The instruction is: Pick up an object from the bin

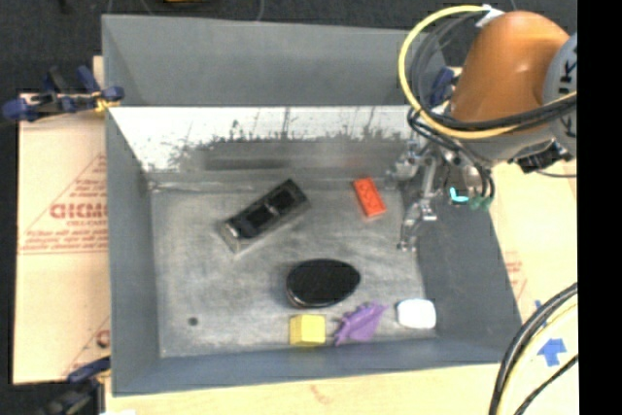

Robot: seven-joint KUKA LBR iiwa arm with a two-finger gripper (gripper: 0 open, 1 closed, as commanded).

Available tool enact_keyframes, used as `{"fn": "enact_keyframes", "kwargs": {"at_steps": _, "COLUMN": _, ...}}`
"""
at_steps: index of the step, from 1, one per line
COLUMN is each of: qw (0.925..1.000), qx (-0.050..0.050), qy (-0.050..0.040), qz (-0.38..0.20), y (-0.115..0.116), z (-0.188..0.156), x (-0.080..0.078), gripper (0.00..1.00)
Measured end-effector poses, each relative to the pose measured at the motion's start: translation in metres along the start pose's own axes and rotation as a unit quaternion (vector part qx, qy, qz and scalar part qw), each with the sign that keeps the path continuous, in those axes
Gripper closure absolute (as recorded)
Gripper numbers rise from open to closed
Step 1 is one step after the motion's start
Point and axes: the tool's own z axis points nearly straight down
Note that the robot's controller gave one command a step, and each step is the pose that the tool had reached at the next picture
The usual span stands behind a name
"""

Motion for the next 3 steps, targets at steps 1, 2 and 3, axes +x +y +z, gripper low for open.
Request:
{"fn": "enact_keyframes", "kwargs": {"at_steps": 1, "qw": 1.0, "qx": 0.001, "qy": -0.004, "qz": -0.001, "y": 0.0, "z": -0.004, "x": -0.002, "gripper": 0.0}}
{"fn": "enact_keyframes", "kwargs": {"at_steps": 2, "qw": 0.9999, "qx": 0.001, "qy": -0.0076, "qz": -0.011, "y": 0.048, "z": 0.041, "x": -0.021, "gripper": 0.0}}
{"fn": "enact_keyframes", "kwargs": {"at_steps": 3, "qw": 0.9989, "qx": -0.001, "qy": -0.0062, "qz": -0.047, "y": 0.061, "z": 0.102, "x": -0.021, "gripper": 0.0}}
